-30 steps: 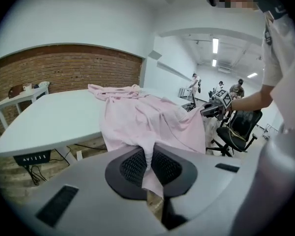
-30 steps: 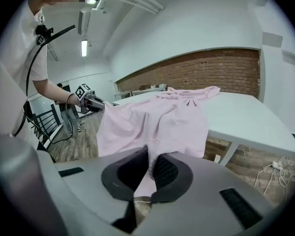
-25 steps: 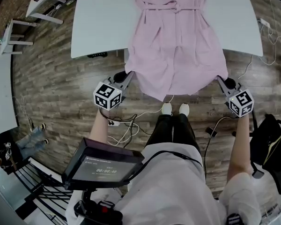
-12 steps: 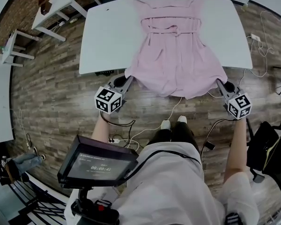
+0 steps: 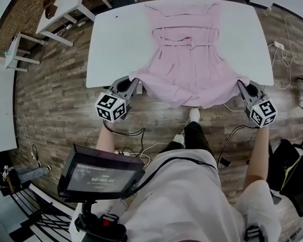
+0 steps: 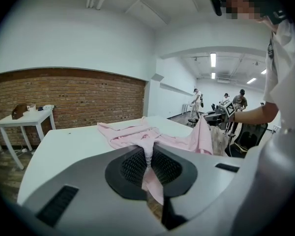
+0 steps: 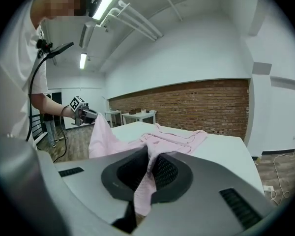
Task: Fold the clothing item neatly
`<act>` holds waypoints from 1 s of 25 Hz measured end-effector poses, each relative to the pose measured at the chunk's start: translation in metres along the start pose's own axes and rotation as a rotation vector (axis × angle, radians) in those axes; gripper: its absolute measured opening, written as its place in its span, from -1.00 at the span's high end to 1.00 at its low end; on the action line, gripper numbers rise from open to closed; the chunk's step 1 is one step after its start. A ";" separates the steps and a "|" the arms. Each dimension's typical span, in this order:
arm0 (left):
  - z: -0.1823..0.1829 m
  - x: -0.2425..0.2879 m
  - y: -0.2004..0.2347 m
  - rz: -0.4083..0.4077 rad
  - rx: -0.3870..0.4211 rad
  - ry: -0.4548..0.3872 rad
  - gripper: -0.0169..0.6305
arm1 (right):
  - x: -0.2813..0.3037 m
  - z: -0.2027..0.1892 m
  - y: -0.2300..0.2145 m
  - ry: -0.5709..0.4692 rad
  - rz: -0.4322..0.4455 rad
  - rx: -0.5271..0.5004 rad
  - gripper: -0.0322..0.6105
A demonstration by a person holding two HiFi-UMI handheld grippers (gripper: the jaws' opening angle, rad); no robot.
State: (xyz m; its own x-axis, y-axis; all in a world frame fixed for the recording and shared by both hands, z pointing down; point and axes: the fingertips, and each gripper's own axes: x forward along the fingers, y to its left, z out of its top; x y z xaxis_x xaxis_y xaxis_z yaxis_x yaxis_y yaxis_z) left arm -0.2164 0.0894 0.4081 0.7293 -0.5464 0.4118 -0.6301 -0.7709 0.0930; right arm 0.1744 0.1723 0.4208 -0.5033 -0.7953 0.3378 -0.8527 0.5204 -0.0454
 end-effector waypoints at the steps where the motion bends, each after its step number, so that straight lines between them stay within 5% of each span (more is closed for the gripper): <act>1: 0.007 0.004 0.005 0.009 -0.002 -0.006 0.91 | 0.005 0.005 -0.006 -0.007 0.005 -0.006 0.87; 10: 0.043 0.054 0.065 0.108 -0.073 0.003 0.91 | 0.064 0.039 -0.078 -0.025 0.054 -0.034 0.87; 25: 0.010 0.131 0.160 0.239 -0.291 0.102 0.91 | 0.162 0.005 -0.161 0.089 0.058 0.005 0.87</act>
State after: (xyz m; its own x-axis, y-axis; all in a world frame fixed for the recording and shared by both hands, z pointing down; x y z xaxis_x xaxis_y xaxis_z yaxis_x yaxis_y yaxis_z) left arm -0.2188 -0.1091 0.4676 0.5317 -0.6529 0.5394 -0.8390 -0.4930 0.2304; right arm 0.2297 -0.0417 0.4777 -0.5377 -0.7332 0.4163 -0.8234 0.5629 -0.0719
